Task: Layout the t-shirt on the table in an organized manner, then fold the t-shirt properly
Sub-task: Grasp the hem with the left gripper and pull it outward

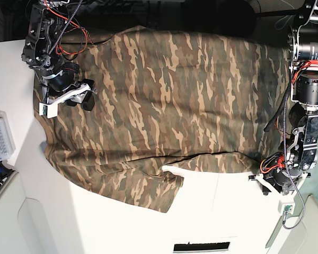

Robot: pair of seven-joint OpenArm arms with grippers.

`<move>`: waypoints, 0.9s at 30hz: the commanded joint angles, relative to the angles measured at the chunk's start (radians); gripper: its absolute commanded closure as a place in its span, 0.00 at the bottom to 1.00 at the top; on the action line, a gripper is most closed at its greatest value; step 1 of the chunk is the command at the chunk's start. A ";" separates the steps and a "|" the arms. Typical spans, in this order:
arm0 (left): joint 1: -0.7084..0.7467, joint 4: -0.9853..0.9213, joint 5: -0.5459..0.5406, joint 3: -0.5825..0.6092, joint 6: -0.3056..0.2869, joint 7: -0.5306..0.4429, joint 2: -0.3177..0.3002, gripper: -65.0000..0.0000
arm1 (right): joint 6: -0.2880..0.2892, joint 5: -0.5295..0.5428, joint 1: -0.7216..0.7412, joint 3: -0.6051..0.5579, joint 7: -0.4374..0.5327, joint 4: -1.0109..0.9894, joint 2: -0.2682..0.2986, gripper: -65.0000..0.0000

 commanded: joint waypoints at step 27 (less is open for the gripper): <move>0.220 0.012 0.003 -0.006 -0.068 0.011 -0.109 1.00 | 0.128 0.124 0.006 -0.066 0.003 0.046 0.005 1.00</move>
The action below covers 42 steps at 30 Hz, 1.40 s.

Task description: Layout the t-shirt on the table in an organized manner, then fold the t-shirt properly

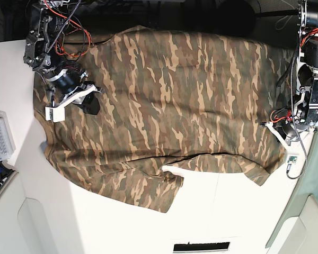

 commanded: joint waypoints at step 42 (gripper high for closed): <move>0.048 0.354 -0.134 -0.006 -0.209 -0.019 -0.102 0.78 | -0.026 -0.011 0.010 -0.064 -0.068 0.142 -0.020 0.93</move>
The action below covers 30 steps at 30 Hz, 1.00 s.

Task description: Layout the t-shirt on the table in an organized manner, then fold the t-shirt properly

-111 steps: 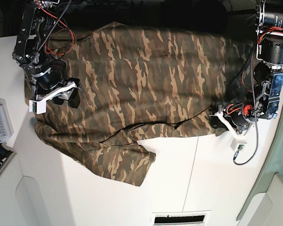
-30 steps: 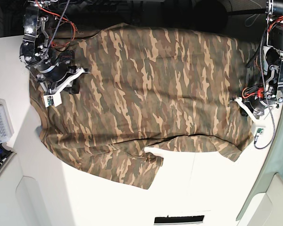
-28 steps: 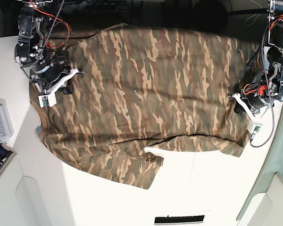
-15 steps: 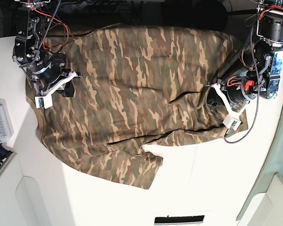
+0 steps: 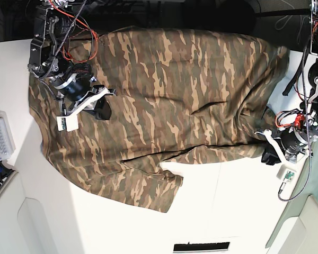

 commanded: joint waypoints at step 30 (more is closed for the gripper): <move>-0.267 -0.460 0.290 0.235 0.034 -0.256 0.053 1.00 | 0.007 -0.054 0.010 -0.002 0.030 -0.006 -0.036 0.61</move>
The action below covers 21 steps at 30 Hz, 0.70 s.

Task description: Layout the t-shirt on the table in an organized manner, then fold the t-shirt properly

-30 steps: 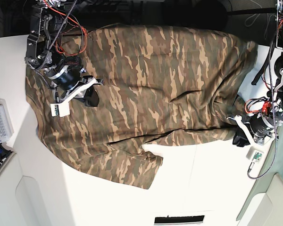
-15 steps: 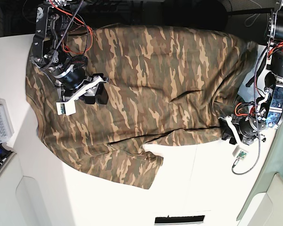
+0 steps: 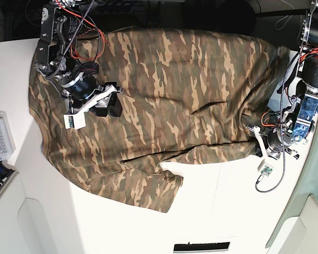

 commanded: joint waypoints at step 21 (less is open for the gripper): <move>-0.092 0.015 -0.245 -0.006 -0.142 0.292 -0.089 0.60 | 0.007 -0.006 0.011 0.000 0.045 0.013 0.000 0.60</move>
